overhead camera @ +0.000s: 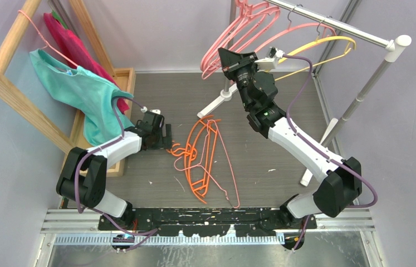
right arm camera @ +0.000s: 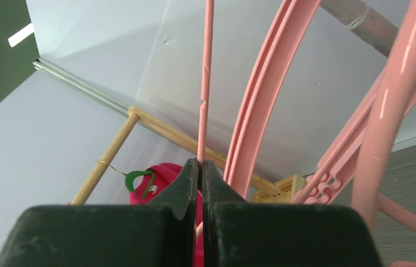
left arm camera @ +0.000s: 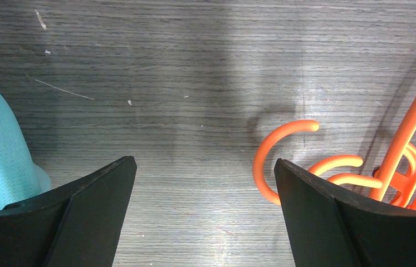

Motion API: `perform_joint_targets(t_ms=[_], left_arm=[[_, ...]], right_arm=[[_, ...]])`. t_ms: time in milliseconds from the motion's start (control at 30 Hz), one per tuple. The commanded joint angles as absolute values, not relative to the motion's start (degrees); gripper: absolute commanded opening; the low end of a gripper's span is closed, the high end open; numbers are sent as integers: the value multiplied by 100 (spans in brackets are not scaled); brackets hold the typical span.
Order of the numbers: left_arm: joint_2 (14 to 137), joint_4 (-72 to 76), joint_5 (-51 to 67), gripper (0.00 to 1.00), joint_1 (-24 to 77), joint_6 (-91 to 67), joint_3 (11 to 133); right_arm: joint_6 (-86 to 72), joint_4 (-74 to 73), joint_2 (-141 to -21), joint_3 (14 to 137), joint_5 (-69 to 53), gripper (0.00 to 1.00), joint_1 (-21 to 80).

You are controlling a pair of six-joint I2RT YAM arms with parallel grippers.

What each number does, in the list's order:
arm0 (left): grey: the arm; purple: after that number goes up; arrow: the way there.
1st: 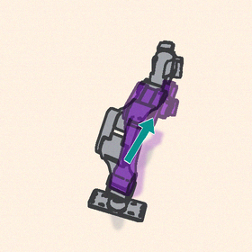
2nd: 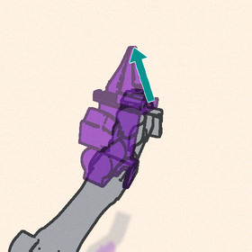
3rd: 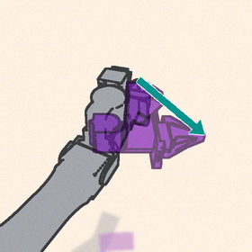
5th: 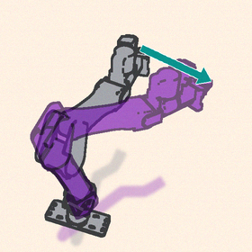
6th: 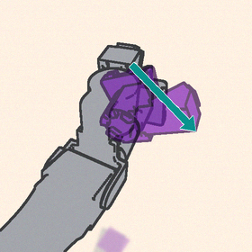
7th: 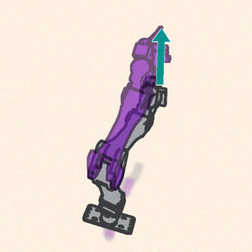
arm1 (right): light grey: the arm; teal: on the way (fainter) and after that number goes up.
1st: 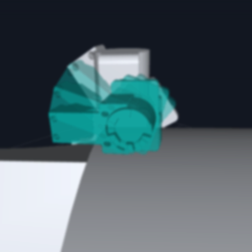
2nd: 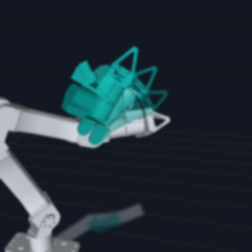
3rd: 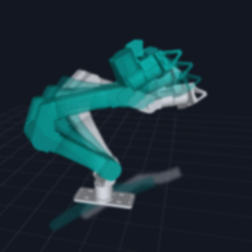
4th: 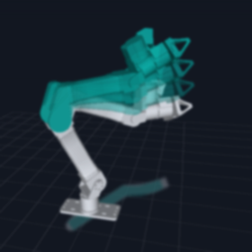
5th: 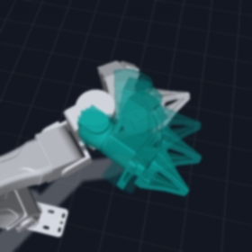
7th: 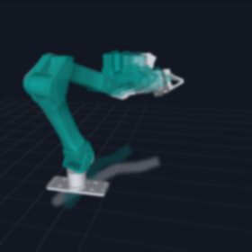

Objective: Organize the hangers

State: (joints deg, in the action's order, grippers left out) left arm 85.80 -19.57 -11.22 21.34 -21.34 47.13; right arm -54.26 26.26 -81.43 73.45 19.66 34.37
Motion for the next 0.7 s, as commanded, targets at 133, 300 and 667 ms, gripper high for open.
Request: perform_joint_targets(t_ms=[133,300,667], left_arm=[[8526,-1910,-1213,98,2157,-2049,4931],[8494,-1917,-1222,98,2153,-2048,4916],[8417,-1927,-1248,98,2153,-2039,4902]], right_arm=[[-5813,2922,-7677,7539,2343,1,3404],[-5999,2539,-7637,7671,2523,3,3401],[-5989,2066,-7810,8044,2507,27,3375]])
